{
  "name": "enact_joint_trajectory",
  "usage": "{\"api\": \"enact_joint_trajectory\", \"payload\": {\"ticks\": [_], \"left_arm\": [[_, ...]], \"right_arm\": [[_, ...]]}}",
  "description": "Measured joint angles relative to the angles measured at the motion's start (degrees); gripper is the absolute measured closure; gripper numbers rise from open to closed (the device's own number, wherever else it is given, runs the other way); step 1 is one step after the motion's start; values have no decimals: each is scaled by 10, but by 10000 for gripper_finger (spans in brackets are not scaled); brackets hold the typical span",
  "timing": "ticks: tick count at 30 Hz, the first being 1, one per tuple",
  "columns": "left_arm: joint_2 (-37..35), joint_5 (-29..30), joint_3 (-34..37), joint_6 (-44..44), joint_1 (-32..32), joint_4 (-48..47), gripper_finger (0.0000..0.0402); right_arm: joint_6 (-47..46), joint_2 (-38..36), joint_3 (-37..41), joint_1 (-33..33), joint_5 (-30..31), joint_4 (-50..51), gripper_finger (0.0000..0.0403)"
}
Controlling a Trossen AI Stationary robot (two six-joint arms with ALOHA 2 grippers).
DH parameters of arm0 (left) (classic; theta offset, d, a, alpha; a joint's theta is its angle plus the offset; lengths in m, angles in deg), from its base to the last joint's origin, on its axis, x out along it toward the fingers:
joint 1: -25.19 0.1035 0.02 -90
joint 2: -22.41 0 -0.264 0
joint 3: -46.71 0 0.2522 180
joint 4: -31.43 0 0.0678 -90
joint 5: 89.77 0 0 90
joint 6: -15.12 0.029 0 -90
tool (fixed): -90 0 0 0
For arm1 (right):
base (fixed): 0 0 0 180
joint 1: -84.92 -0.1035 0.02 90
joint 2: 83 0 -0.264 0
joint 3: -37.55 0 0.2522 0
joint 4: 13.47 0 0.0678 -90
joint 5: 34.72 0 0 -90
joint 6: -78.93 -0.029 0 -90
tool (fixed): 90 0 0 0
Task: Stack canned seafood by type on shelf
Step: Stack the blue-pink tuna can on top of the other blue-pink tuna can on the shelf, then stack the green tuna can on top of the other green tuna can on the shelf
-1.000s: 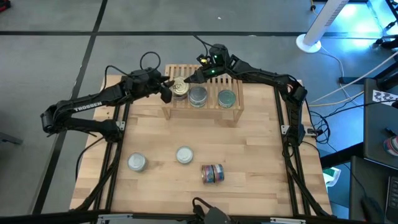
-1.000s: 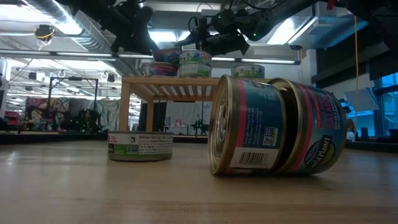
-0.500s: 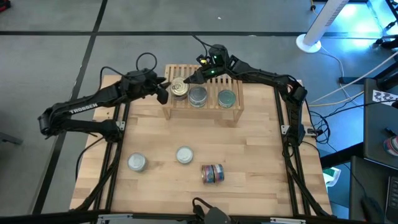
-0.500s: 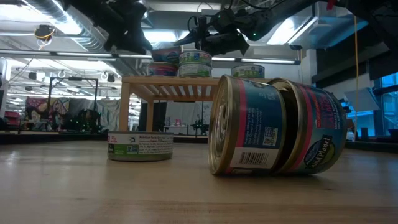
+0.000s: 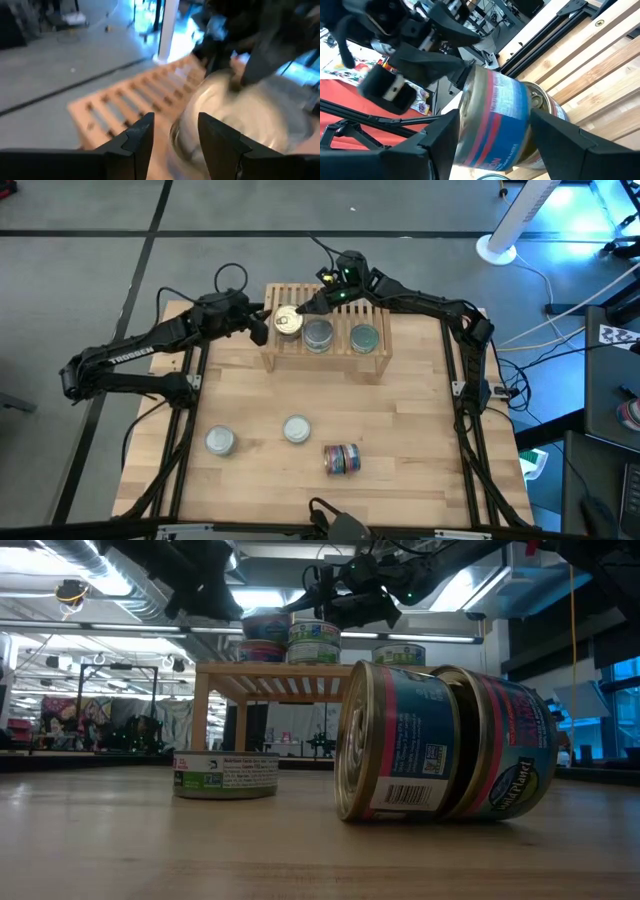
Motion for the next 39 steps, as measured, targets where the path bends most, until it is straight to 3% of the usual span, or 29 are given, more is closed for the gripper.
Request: {"api": "enact_joint_trajectory", "payload": {"ticks": [8, 15, 22, 29, 39], "left_arm": [[22, -1, -1, 7, 1, 120, 253], [31, -1, -1, 6, -1, 127, 254], [-8, -17, -1, 5, 0, 125, 254], [-64, -96, -1, -46, -8, 44, 254], [-129, -102, -1, -60, -84, -134, 254]], "right_arm": [[0, 0, 0, 0, 5, 0, 159], [0, 0, 0, 11, 4, -11, 159], [0, 0, -21, 47, -6, -10, 159], [0, 0, -53, 74, -64, -8, 159], [49, -54, -62, 69, -80, 27, 159]]}}
